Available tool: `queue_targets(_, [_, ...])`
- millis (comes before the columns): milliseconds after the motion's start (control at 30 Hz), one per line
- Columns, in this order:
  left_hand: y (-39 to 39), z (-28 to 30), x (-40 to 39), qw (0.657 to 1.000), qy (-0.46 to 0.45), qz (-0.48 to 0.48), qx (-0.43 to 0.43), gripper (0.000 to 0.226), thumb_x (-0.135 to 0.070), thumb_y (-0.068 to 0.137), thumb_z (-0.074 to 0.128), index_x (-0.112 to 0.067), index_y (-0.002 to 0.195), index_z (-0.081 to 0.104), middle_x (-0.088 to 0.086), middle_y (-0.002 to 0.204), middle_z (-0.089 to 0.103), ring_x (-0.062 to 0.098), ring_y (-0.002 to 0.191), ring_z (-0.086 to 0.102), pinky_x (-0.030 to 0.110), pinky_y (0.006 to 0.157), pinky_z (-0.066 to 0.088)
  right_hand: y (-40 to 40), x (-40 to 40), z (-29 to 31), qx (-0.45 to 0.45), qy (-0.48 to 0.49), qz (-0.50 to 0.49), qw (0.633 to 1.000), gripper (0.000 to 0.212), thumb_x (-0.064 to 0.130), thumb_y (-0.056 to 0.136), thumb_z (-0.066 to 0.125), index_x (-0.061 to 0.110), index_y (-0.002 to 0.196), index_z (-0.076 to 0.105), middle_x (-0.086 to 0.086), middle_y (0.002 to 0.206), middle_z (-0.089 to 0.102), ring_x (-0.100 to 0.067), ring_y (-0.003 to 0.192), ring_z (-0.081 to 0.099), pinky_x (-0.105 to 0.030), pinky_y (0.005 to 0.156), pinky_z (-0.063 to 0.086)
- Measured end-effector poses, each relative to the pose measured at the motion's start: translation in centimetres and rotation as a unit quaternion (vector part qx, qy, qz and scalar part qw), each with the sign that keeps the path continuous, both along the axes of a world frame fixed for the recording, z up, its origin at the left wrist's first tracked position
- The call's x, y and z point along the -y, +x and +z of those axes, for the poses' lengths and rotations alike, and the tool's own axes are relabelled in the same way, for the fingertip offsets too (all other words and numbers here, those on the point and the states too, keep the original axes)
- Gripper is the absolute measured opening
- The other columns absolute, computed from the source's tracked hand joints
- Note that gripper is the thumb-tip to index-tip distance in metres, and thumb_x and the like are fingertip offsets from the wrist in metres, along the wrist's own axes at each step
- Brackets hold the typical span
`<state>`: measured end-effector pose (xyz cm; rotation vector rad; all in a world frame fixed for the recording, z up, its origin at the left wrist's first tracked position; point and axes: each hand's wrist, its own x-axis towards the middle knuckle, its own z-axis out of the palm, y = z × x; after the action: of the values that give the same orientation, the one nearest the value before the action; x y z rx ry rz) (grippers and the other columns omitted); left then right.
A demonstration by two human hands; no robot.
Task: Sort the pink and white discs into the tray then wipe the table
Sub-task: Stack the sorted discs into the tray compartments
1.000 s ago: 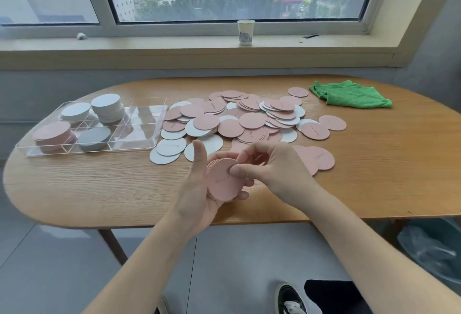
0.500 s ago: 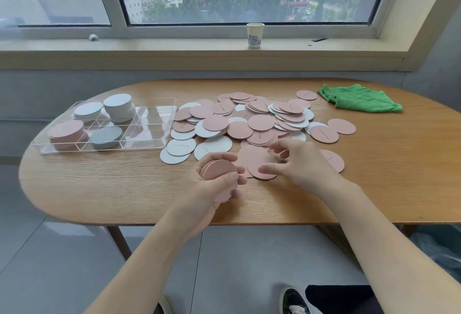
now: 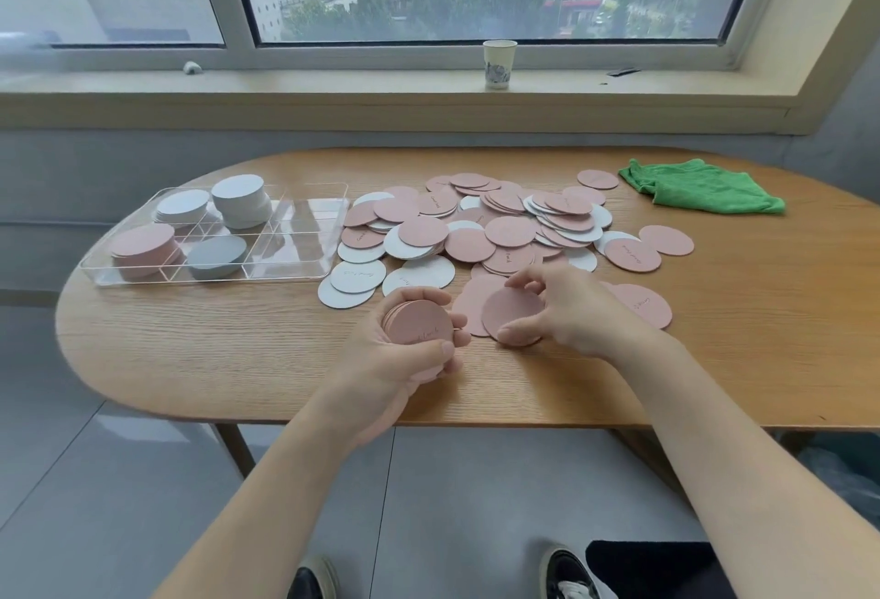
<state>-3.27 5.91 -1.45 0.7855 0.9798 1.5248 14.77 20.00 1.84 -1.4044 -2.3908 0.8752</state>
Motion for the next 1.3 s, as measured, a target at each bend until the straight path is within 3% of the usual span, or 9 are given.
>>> queue_targets(67, [0.0, 0.0, 0.0, 1.0, -0.004, 0.0, -0.001, 0.048, 0.012, 0.072, 0.073, -0.008, 0.115, 0.064, 0.022, 0.106, 0.071, 0.03, 0.095, 0.069, 0.034, 0.074, 0.057, 0.4, -0.1, 0.0, -0.029, 0.019, -0.001, 0.999, 0.037, 0.033, 0.073, 0.089, 0.03, 0.106, 0.072, 0.006, 0.1, 0.065, -0.005, 0.079, 0.058, -0.012, 0.062, 0.042])
queue_targets(167, [0.0, 0.1, 0.0, 1.0, -0.007, 0.003, -0.007, 0.05, 0.008, 0.071, 0.078, -0.01, 0.116, 0.064, 0.021, 0.107, 0.072, 0.029, 0.094, 0.068, 0.035, 0.074, 0.057, 1.1, -0.2, 0.4, -0.122, -0.004, 0.006, 0.992, 0.009, 0.029, 0.08, 0.084, 0.026, 0.085, 0.078, 0.004, 0.077, 0.067, -0.006, 0.066, 0.055, -0.015, 0.063, 0.044])
queue_targets(300, [0.2, 0.3, 0.1, 1.0, -0.006, -0.002, -0.008, 0.056, 0.007, 0.07, 0.081, -0.01, 0.119, 0.061, 0.019, 0.102, 0.071, 0.03, 0.097, 0.067, 0.033, 0.074, 0.056, 1.7, 1.1, 1.9, -0.25, -0.11, 0.065, 0.96, 0.005, 0.019, 0.084, 0.08, 0.017, 0.087, 0.076, 0.005, 0.063, 0.056, -0.007, 0.058, 0.042, -0.013, 0.056, 0.036])
queue_targets(533, [0.1, 0.7, 0.3, 1.0, 0.013, -0.01, 0.008, 0.065, -0.009, 0.059, 0.097, -0.014, 0.116, 0.065, 0.017, 0.099, 0.07, 0.029, 0.079, 0.064, 0.034, 0.076, 0.058, 1.0, 2.0, 2.0, -0.358, -0.167, 0.118, 0.911, 0.016, 0.029, 0.077, 0.079, 0.017, 0.087, 0.076, -0.002, 0.081, 0.066, -0.015, 0.067, 0.047, -0.025, 0.065, 0.04])
queue_targets(633, [0.2, 0.8, 0.3, 1.0, 0.023, -0.013, 0.007, 0.077, -0.012, 0.062, 0.099, -0.004, 0.127, 0.059, 0.016, 0.108, 0.072, 0.03, 0.093, 0.07, 0.035, 0.078, 0.06, 0.0, 2.8, 1.7, -0.335, -0.143, 0.136, 0.921, 0.016, 0.022, 0.081, 0.081, 0.012, 0.091, 0.075, -0.007, 0.082, 0.071, -0.013, 0.069, 0.056, -0.025, 0.065, 0.045])
queue_targets(833, [0.2, 0.6, 0.3, 1.0, 0.021, -0.013, 0.014, 0.045, 0.005, 0.083, 0.072, 0.001, 0.126, 0.06, 0.023, 0.107, 0.067, 0.037, 0.095, 0.07, 0.039, 0.073, 0.059, -1.6, 3.1, 0.4, -0.299, -0.075, 0.091, 0.947, 0.023, 0.022, 0.075, 0.089, 0.016, 0.092, 0.076, -0.003, 0.083, 0.076, -0.024, 0.081, 0.072, -0.033, 0.077, 0.058])
queue_targets(1067, [0.0, 0.6, 0.4, 0.999, 0.012, -0.034, 0.029, 0.041, 0.007, 0.082, 0.07, -0.013, 0.118, 0.069, 0.027, 0.115, 0.07, 0.037, 0.096, 0.07, 0.035, 0.065, 0.058, -1.4, -0.1, -1.1, -0.164, 0.1, -0.004, 0.981, 0.026, 0.032, 0.081, 0.084, 0.02, 0.102, 0.075, 0.011, 0.092, 0.071, -0.002, 0.084, 0.063, -0.005, 0.071, 0.042])
queue_targets(1200, [0.0, 0.5, 0.5, 1.0, 0.003, -0.024, 0.008, 0.034, 0.007, 0.08, 0.069, -0.015, 0.107, 0.069, 0.027, 0.113, 0.07, 0.035, 0.091, 0.069, 0.034, 0.061, 0.054, -1.7, -1.0, -1.9, -0.039, 0.091, 0.029, 0.995, 0.064, 0.051, 0.069, 0.087, 0.025, 0.124, 0.066, 0.005, 0.119, 0.064, -0.011, 0.106, 0.057, -0.03, 0.095, 0.049])
queue_targets(1300, [0.1, 0.5, 0.6, 1.0, 0.006, -0.024, -0.004, 0.031, 0.006, 0.081, 0.069, -0.014, 0.104, 0.069, 0.026, 0.109, 0.07, 0.035, 0.087, 0.069, 0.034, 0.059, 0.054, -2.2, -1.0, -2.0, 0.007, 0.077, 0.041, 0.996, 0.081, 0.063, 0.063, 0.086, 0.031, 0.132, 0.06, 0.004, 0.131, 0.058, -0.016, 0.122, 0.051, -0.038, 0.105, 0.044])
